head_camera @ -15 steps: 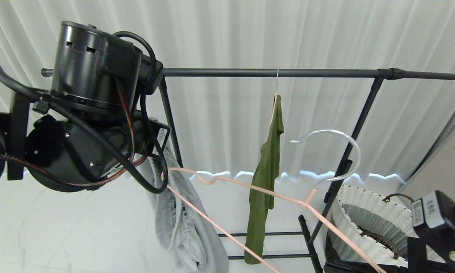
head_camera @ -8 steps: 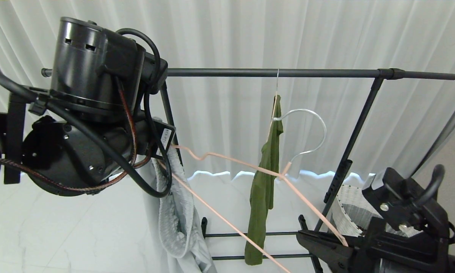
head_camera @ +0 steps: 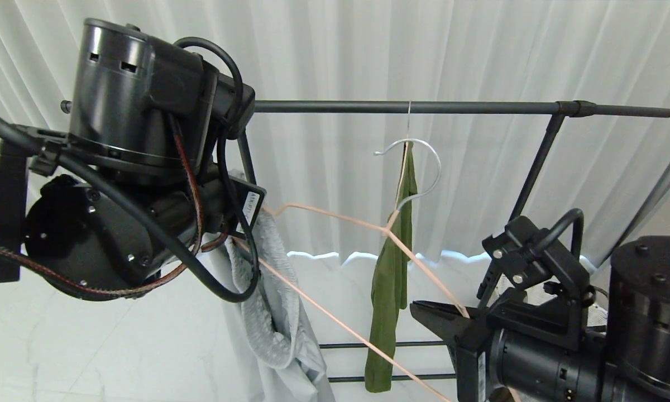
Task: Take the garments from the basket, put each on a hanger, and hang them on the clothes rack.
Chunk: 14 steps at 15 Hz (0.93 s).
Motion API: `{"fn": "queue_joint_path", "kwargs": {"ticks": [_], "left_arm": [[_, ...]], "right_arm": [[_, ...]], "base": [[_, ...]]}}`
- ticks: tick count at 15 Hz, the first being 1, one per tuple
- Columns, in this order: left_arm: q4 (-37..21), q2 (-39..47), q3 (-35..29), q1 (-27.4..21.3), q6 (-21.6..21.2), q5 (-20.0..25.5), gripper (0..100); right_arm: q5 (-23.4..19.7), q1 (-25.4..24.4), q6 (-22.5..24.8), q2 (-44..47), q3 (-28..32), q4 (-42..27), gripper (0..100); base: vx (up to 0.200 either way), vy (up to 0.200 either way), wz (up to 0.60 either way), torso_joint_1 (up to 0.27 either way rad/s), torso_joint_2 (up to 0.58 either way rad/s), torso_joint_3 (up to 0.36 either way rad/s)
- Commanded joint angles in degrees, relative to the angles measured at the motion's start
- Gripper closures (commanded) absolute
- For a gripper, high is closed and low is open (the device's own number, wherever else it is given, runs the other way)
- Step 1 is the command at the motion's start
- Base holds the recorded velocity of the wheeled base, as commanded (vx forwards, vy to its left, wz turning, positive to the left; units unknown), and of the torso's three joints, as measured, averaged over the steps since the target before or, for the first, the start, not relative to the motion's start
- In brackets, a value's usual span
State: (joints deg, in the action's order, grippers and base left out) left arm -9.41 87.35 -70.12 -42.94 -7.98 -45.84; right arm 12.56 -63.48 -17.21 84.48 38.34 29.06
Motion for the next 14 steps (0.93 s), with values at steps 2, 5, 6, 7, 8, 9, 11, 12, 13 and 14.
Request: {"fn": "queue_joint_path", "kwargs": {"ticks": [2,5,6,7,8,9,11,12,13,14], "left_arm": [[0.0,-0.2,-0.1,-0.7,0.1,0.0,100],[0.0,-0.4,-0.2,-1.5,0.1,0.0,100],[0.0,-0.4,-0.4,-1.5,0.0,0.0,100],[0.0,-0.4,-1.0,-1.8,0.0,0.0,100],[0.0,-0.4,-1.5,-2.6,0.0,0.0,100],[0.0,-0.4,-1.9,-3.2,0.0,0.0,100],[0.0,-0.5,-2.0,-4.4,0.0,0.0,100],[0.0,-0.9,-1.9,-6.0,0.0,0.0,100],[0.0,-0.8,-1.9,-7.4,0.2,0.1,100],[0.0,-0.8,-2.0,-8.6,0.2,0.2,100]], "right_arm": [[0.2,0.2,0.1,6.0,1.7,3.5,100],[1.8,-0.2,0.2,9.1,3.3,4.6,100],[2.1,-0.3,0.2,9.6,3.4,4.7,100],[2.0,-0.4,0.2,9.7,3.5,4.7,100],[2.1,-0.4,0.2,10.3,3.8,4.9,100],[2.1,-0.4,0.1,10.9,4.4,5.5,100],[2.1,-0.4,0.1,11.8,5.1,6.3,100],[2.1,-0.4,0.1,12.1,6.0,6.3,100],[2.1,-0.4,0.1,12.2,6.2,6.4,100],[2.1,-0.6,0.1,12.2,6.5,6.4,100]], "base": [[0.0,0.0,0.0,0.0,0.0,0.0],[0.0,0.0,0.0,0.0,0.0,0.0],[0.0,0.0,0.0,0.0,0.0,0.0],[0.0,0.0,0.0,0.0,0.0,0.0],[0.0,0.0,0.0,0.0,0.0,0.0],[0.0,0.0,0.0,0.0,0.0,0.0],[0.0,0.0,0.0,0.0,0.0,0.0],[0.0,0.0,0.0,0.0,0.0,0.0],[0.0,0.0,0.0,0.0,0.0,0.0],[0.0,0.0,0.0,0.0,0.0,0.0]]}}
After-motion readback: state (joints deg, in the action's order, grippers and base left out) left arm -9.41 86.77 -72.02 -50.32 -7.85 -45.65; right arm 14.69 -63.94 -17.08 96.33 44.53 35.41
